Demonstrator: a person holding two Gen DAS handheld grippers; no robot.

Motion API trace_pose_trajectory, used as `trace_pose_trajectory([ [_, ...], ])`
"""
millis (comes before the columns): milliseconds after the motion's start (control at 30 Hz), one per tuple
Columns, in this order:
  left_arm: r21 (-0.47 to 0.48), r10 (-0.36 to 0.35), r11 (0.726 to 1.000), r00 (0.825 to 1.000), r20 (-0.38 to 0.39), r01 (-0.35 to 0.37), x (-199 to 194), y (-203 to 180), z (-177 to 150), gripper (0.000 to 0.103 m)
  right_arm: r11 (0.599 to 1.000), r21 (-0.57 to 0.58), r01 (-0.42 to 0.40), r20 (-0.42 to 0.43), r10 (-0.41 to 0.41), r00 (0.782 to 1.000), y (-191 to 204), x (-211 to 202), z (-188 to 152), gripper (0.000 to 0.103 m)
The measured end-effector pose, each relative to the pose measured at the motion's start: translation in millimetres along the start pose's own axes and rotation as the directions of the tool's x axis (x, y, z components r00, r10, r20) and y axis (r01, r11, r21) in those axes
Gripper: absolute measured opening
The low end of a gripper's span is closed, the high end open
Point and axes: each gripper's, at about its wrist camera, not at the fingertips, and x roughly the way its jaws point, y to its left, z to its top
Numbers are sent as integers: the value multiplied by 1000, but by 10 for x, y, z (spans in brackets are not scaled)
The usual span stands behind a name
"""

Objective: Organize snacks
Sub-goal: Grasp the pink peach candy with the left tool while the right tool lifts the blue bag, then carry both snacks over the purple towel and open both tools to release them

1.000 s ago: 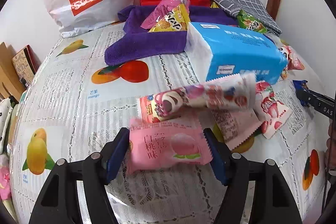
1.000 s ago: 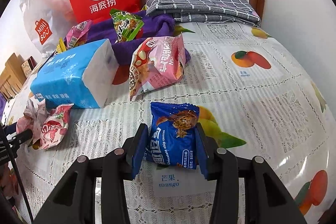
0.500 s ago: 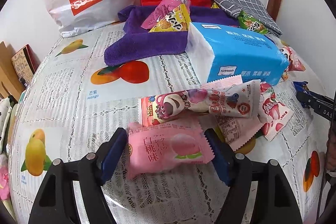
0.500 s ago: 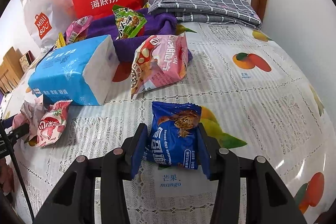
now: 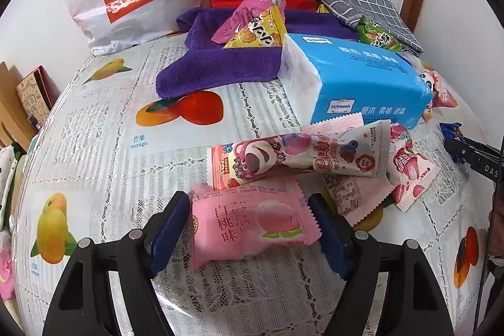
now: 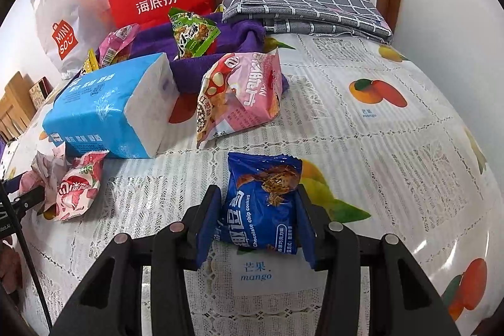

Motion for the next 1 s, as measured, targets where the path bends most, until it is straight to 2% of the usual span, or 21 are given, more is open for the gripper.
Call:
trace_pose_trajectory([
  [67,3,3,1000,1000,4,-3,-3,-11,-17,72,1000,-3,2,1,-2,1000,0,-2,-1,47],
  [133,7,-1,1000,1000,14,1,-26,-20,-12,61,1000,-2,2,2,-2,1000,-4,-4,2,47],
  [300,17,-7,1000,1000,14,7,-63,-19,-36,55,1000,15,-10,9,10,1000,-48,-24,-12,42],
  [433,-14,-49,999,999,-15,49,-126,42,-28,54,1000,7,-3,4,3,1000,-17,-70,-36,39],
  [600,2,-35,999,999,-11,35,-252,28,-10,54,998,18,-65,-7,65,998,102,-213,-47,38],
  [733,5,-35,999,999,7,35,-420,14,70,54,997,-3,-76,23,76,997,207,-394,-15,38],
  [900,21,-7,1000,1000,21,7,-576,-50,247,54,995,-7,-99,57,100,993,299,-627,118,38],
  [1000,23,-15,1000,999,37,14,-643,-69,398,54,994,1,-112,71,111,991,320,-710,236,38],
])
